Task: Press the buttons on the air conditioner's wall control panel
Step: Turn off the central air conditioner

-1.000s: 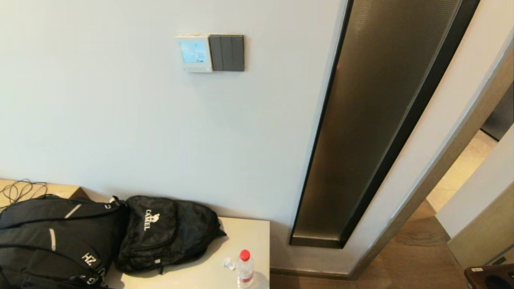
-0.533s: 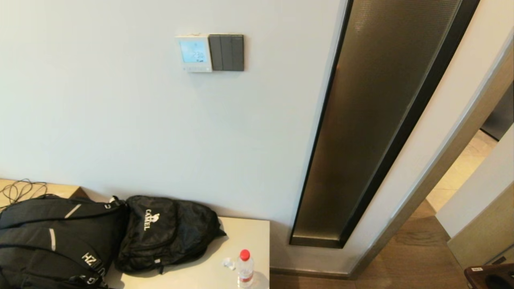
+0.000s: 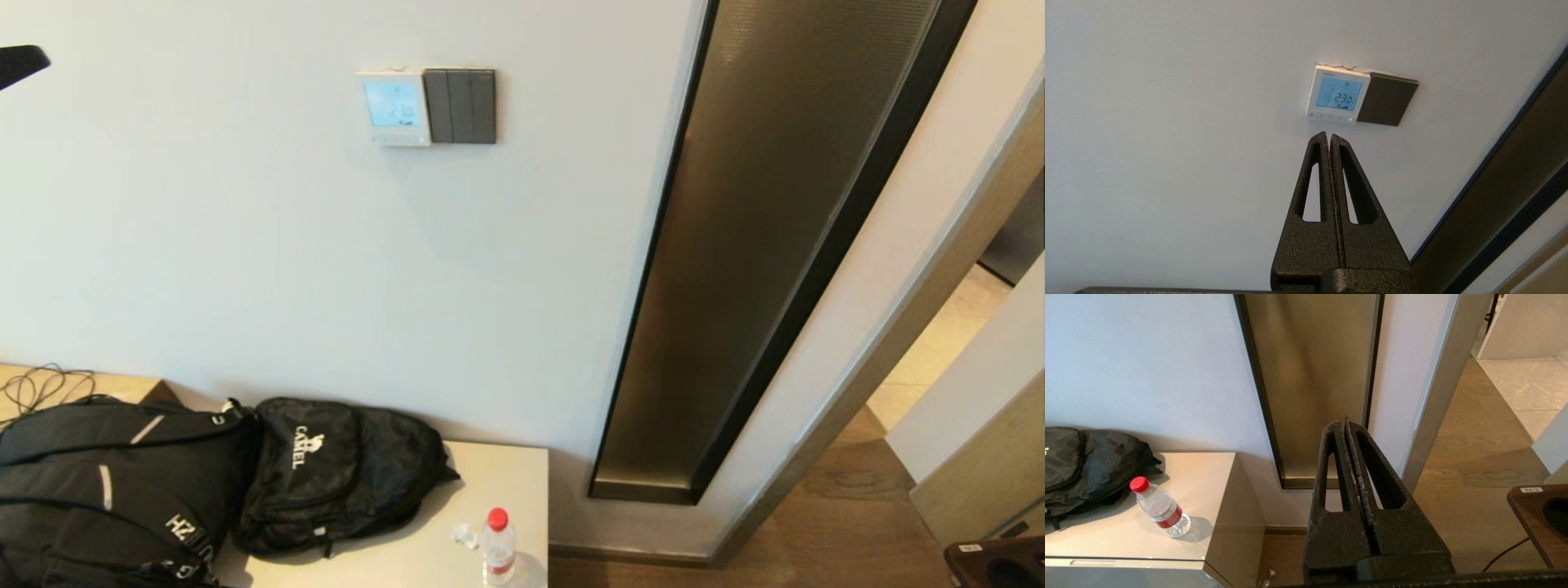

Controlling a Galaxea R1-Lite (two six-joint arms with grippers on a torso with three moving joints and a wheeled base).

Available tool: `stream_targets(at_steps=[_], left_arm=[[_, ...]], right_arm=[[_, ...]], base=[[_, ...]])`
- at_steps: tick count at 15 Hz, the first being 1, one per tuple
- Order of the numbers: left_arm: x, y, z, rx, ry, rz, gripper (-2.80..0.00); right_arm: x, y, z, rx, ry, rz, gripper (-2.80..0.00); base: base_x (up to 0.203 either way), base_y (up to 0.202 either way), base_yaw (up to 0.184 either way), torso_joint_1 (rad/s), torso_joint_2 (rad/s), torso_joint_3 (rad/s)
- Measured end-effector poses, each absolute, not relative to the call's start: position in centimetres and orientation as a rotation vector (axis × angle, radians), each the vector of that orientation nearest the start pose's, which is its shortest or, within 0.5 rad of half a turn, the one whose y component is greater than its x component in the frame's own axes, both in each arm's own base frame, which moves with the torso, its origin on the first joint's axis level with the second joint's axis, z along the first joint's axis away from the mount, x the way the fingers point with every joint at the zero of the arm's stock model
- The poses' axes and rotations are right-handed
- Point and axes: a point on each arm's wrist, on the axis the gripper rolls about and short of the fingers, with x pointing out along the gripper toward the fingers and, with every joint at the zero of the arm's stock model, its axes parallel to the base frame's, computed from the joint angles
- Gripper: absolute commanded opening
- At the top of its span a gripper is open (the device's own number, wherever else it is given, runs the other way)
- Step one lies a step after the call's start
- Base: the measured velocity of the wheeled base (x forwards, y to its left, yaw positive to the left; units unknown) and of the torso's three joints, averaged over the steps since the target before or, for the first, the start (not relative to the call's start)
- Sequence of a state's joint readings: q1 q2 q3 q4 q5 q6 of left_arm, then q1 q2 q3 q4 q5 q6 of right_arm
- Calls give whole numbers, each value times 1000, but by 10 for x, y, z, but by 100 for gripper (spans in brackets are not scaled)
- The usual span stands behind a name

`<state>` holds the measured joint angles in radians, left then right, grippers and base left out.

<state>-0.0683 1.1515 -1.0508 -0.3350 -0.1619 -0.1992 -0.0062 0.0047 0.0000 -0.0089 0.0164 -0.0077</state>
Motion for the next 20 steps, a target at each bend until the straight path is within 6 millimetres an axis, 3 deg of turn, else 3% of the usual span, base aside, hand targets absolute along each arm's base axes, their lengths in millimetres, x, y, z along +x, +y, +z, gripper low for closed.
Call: stream_targets(at_steps=[2, 5, 9, 14, 20], left_arm=[[195, -18, 361, -204, -185, -263, -280], [248, -32, 354, -216, -118, -300, -280], [297, -58, 346, -217, -85, -360, -280], [332, -100, 335, -219, -69, -422, -280], [359, -122, 316, -215, -25, -445, -280]], right_arm=[[-22, 1, 77, -8, -4, 10, -280], [-22, 1, 77, -8, -4, 10, -280], [-22, 0, 77, -8, -4, 11, -280], [-22, 0, 77, -8, -4, 11, -280], [-22, 1, 77, -8, -4, 10, -280]], base=[[0, 0, 0, 0, 0, 0], [0, 0, 0, 0, 0, 0], [0, 0, 0, 0, 0, 0], [0, 0, 0, 0, 0, 0], [0, 0, 0, 0, 0, 0]])
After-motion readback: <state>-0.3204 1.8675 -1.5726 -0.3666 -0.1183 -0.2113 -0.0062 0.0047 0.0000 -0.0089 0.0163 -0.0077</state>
